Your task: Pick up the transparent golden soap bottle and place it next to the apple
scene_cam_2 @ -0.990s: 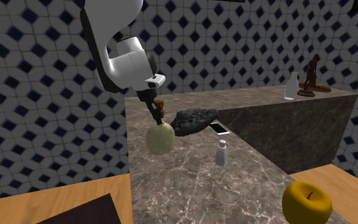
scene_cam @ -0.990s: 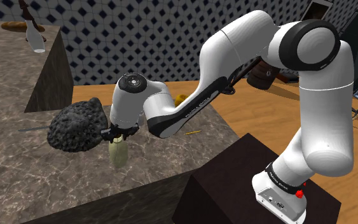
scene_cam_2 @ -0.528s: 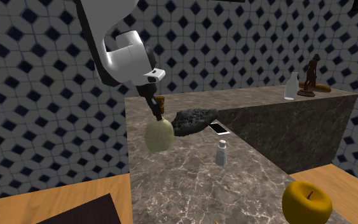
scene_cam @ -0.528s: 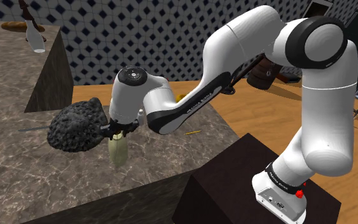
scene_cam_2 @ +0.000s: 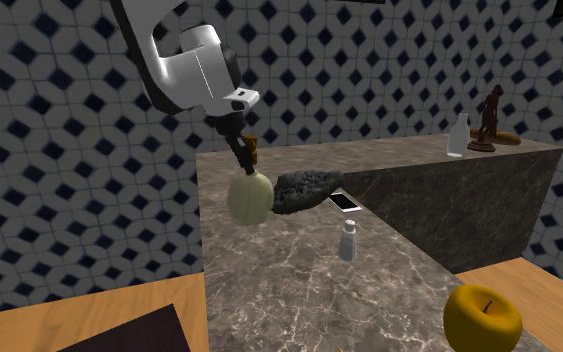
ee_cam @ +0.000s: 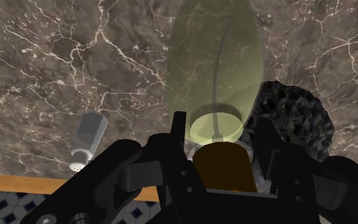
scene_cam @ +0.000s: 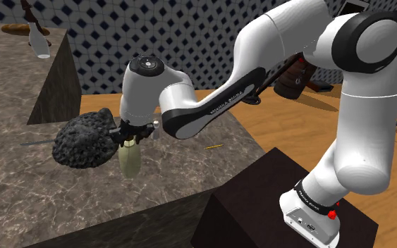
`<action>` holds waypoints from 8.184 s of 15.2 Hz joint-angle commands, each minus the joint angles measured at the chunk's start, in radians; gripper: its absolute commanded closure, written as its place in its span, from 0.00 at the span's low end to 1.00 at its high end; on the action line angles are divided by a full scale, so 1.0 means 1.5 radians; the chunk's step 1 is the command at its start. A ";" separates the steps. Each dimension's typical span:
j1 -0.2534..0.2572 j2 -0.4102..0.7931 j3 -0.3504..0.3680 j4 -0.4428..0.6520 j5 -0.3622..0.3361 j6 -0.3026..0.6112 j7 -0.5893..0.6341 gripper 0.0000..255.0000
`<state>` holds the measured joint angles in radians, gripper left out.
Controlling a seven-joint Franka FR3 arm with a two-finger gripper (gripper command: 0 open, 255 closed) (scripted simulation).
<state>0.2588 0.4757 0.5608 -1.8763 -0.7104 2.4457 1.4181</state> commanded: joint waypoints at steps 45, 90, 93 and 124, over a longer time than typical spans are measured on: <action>-0.046 -0.146 0.093 0.214 0.196 -0.311 -0.186 1.00; -0.365 -0.165 -0.069 0.173 0.391 -0.197 -0.709 1.00; -0.366 -0.162 -0.070 0.150 0.388 -0.171 -0.707 1.00; -0.346 -0.065 -0.105 -0.005 0.311 0.071 -0.653 1.00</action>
<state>-0.2637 0.3692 0.4069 -1.8836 -0.2367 2.5432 0.4331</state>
